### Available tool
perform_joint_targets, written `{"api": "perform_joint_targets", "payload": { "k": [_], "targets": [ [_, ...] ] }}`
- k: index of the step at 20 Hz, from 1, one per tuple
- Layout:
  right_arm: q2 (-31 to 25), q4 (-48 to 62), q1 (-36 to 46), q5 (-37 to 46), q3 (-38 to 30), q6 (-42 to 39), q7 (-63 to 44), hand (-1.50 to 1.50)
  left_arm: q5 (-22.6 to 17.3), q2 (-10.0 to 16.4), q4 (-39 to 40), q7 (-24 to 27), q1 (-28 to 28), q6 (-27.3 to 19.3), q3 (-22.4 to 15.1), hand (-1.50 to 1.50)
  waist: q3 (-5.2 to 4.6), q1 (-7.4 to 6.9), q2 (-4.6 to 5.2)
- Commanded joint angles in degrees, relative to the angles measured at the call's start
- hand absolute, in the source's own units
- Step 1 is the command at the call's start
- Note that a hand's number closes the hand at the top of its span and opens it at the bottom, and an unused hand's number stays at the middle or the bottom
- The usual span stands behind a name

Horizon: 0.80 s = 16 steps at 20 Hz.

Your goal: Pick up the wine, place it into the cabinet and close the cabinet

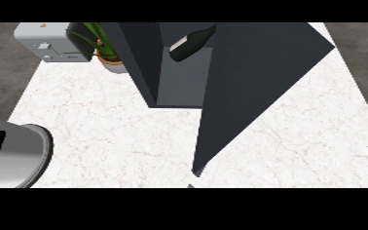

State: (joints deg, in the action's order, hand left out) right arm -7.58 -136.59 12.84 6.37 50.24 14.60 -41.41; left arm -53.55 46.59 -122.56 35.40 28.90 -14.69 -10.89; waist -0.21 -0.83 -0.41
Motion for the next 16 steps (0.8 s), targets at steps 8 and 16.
{"api": "perform_joint_targets", "payload": {
  "k": [8, 16],
  "targets": [
    [7.1, 13.2, 22.4, -9.7, -2.3, 9.8, -0.3, 1.50, -0.8, -1.4, 1.0, -3.0, -3.4, 1.4, 1.2, -1.50, 0.02, -1.26, 0.71],
    [7.4, 30.9, 42.2, -18.3, -9.5, 16.1, 4.4, 1.50, 1.0, -4.5, 0.7, -5.1, -5.2, -0.7, -1.5, -1.50, 0.09, -1.15, 0.63]
  ]
}}
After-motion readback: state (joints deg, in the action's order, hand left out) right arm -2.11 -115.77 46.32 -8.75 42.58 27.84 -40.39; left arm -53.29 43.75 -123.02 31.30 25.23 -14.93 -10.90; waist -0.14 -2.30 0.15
